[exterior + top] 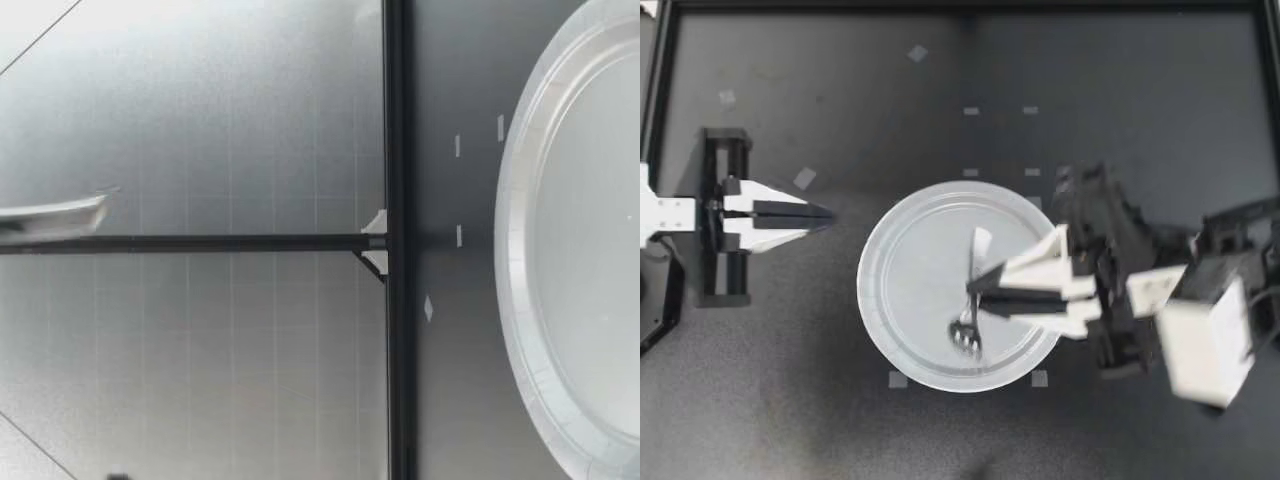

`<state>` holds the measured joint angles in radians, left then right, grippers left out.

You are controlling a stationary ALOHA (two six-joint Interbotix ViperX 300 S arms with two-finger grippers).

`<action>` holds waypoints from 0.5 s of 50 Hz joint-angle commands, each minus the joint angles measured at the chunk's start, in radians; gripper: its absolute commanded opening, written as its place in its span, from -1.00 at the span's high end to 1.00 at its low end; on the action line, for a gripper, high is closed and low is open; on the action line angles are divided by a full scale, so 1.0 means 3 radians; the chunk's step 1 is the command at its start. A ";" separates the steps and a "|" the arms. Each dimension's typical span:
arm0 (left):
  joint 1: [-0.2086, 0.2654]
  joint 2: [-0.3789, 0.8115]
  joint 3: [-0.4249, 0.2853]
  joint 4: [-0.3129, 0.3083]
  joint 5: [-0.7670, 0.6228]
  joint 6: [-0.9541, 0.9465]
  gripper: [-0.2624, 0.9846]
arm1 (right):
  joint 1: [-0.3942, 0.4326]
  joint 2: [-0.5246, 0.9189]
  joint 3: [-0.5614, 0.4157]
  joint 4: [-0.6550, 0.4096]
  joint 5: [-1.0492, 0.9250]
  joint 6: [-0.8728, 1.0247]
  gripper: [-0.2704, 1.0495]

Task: Pick up the fork and place it on the plate.

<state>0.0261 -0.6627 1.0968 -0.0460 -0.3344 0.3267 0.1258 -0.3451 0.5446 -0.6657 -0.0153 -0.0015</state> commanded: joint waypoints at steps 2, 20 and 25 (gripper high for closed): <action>0.0000 0.0000 -0.0118 0.0005 -0.0072 0.0256 0.57 | -0.0230 -0.0107 0.0061 0.0061 -0.0757 0.0199 0.55; 0.0000 0.0066 -0.0128 0.0015 -0.0593 0.0465 0.09 | -0.0813 0.0394 0.0511 0.0787 -0.2971 0.0174 0.55; 0.0000 0.0179 -0.0179 0.0015 -0.0711 0.0460 -0.21 | -0.0813 0.0562 0.0491 0.0890 -0.3165 0.0036 0.55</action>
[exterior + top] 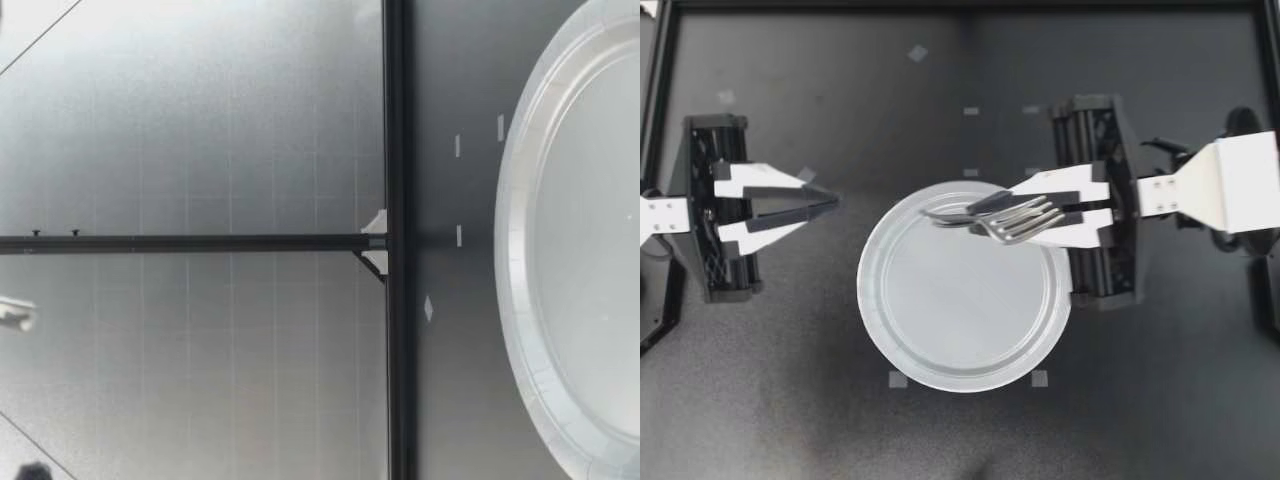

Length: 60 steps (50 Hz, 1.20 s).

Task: Pick up the fork and place it on the plate.

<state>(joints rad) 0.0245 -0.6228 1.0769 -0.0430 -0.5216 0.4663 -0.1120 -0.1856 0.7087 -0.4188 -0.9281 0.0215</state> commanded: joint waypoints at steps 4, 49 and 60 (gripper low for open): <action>0.0010 0.0133 -0.0138 0.0005 -0.0097 -0.0036 -0.44 | -0.0026 0.0102 -0.0082 0.0148 -0.0179 -0.0153 0.55; 0.0005 0.0798 -0.0302 -0.1120 -0.0532 0.1590 -0.50 | -0.0061 0.0516 -0.0225 0.0793 -0.0220 -0.0793 0.55; 0.0005 0.0874 -0.0322 -0.1156 -0.0629 0.1611 -0.50 | -0.0061 0.0552 -0.0240 0.0793 -0.0245 -0.0813 0.55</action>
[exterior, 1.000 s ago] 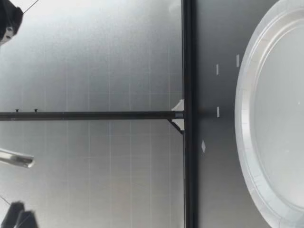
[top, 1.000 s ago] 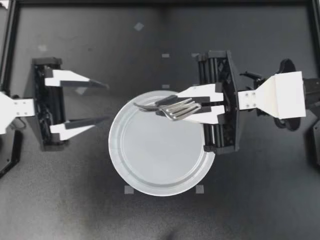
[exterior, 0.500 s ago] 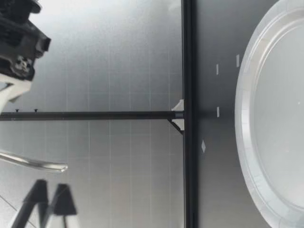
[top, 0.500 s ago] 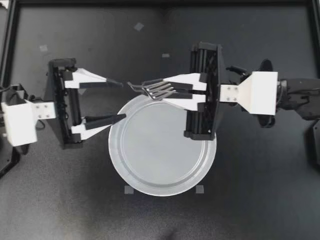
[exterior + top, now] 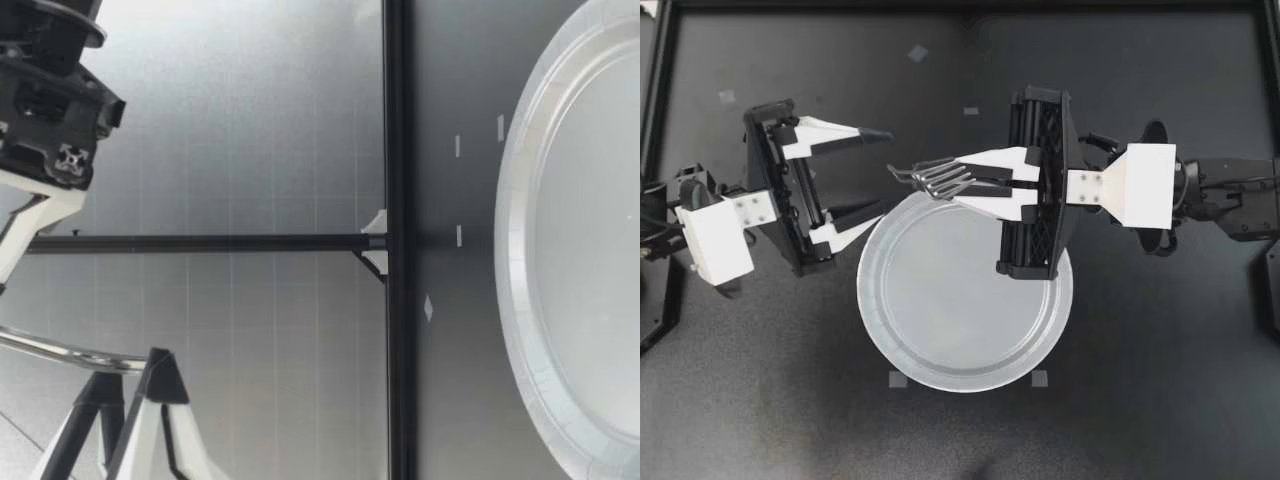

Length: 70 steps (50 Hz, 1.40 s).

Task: Pick up the fork and place it on the plate.

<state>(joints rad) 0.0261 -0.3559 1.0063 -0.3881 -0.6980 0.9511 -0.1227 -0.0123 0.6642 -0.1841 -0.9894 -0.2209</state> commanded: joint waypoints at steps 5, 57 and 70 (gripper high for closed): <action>0.0000 -0.0015 -0.0097 -0.0005 -0.0041 -0.0020 -0.50 | -0.0026 -0.0020 -0.0092 0.0010 -0.0036 -0.0015 0.55; -0.0092 0.0010 -0.0066 -0.0020 -0.0240 -0.0031 0.21 | -0.0026 0.0010 -0.0107 0.0061 -0.0036 -0.0123 0.55; -0.0092 0.0036 -0.0066 -0.0061 -0.0286 -0.0031 0.41 | -0.0026 0.0015 -0.0107 0.0061 -0.0036 -0.0123 0.55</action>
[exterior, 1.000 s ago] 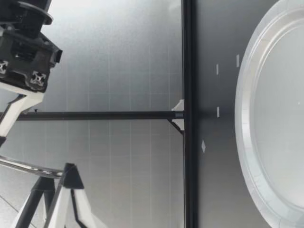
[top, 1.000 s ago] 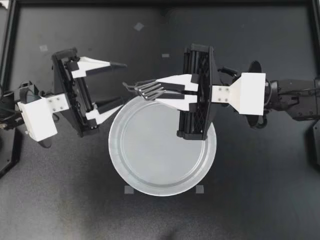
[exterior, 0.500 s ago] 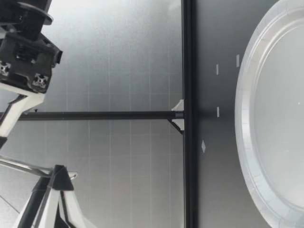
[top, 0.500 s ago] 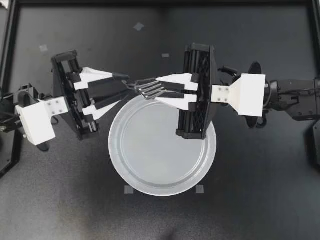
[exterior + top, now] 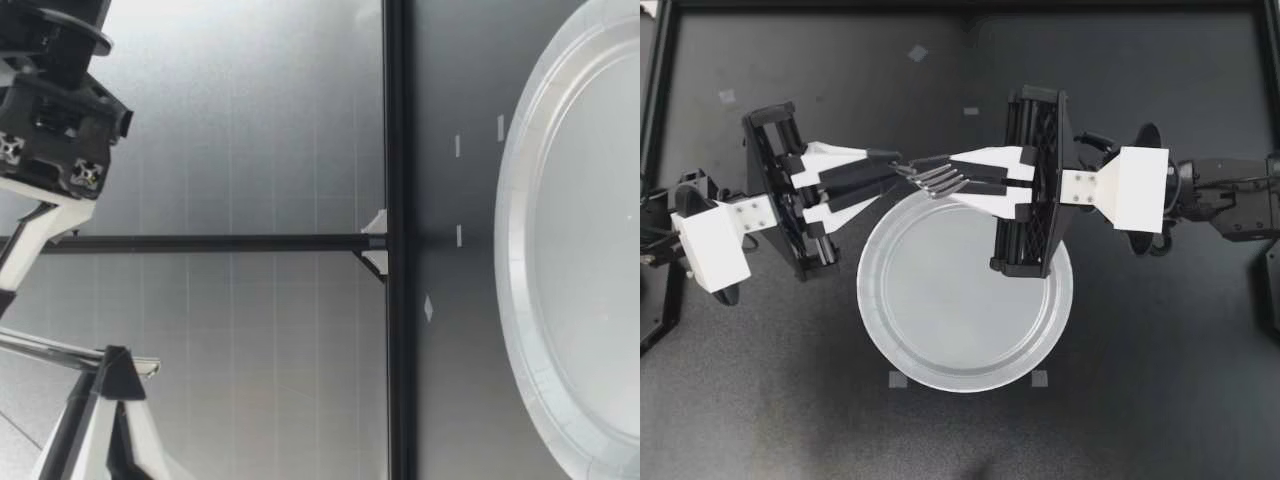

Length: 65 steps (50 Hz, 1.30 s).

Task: Pick up the fork and place it on the plate.

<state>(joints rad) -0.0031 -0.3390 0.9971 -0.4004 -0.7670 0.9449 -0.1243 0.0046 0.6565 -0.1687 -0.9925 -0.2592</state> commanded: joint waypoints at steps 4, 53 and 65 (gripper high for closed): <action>0.0000 -0.0005 -0.0026 -0.0066 -0.0092 -0.0010 0.41 | -0.0020 -0.0046 -0.0082 0.0010 -0.0031 0.0005 0.55; -0.0199 -0.0583 0.0061 -0.0097 0.1038 -0.0649 0.42 | 0.0000 -0.0747 0.0608 0.0148 0.0583 0.0210 -0.31; -0.0286 -0.0772 0.0036 -0.0317 0.2853 -0.1554 0.42 | 0.0010 -0.0966 0.0767 0.0148 0.1212 0.0542 -0.31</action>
<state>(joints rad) -0.0660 -0.5522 1.0232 -0.4801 -0.0230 0.5354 -0.1243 -0.2608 0.8912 -0.1273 -0.6427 -0.1028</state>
